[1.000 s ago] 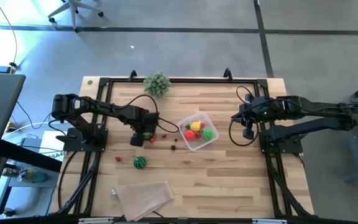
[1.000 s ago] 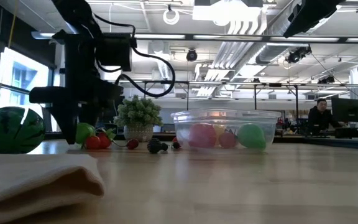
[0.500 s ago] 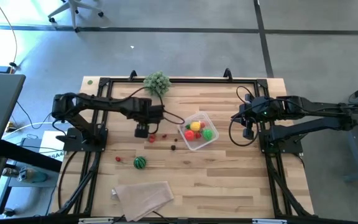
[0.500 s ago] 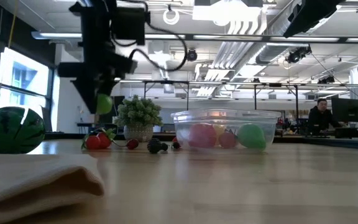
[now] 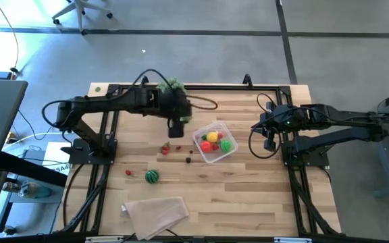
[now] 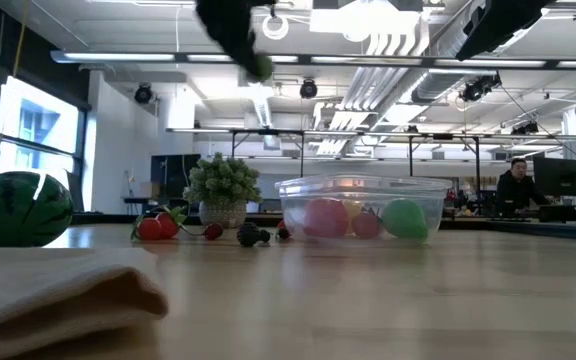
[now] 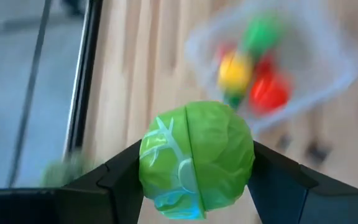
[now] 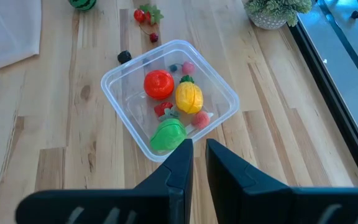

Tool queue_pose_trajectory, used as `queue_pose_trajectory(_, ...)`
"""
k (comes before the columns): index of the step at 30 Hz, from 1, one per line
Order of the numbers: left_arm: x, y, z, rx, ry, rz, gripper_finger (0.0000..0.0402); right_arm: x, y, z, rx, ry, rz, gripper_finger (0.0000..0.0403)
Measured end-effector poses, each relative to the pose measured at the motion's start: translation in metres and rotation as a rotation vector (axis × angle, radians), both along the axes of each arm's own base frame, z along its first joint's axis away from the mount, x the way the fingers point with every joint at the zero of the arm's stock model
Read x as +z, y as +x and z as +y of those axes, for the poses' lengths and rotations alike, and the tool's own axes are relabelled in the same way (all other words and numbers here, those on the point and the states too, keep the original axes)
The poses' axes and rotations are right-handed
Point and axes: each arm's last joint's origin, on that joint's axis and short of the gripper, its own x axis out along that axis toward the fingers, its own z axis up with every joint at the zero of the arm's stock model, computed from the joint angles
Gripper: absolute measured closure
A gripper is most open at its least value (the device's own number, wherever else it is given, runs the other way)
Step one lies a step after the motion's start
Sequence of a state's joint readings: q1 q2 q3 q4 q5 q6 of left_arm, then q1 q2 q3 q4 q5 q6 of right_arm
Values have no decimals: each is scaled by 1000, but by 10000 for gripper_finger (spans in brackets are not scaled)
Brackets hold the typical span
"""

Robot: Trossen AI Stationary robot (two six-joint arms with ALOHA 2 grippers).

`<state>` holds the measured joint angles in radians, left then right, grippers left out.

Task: Pick and placing Produce into tupperware
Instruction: Put the cabbage into the transparent bin

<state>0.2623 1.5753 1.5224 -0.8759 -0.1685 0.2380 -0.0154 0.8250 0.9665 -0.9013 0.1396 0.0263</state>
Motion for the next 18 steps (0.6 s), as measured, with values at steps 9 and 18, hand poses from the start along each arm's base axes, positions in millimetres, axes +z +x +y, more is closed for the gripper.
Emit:
queue_pose_trajectory(9,12,22,0,-123,-75,-233,172,0,0,0,0,0,0,368)
queue_pose_trajectory(18,-49,65,17,-144,-123,-137,172,0,0,0,0,0,0,368)
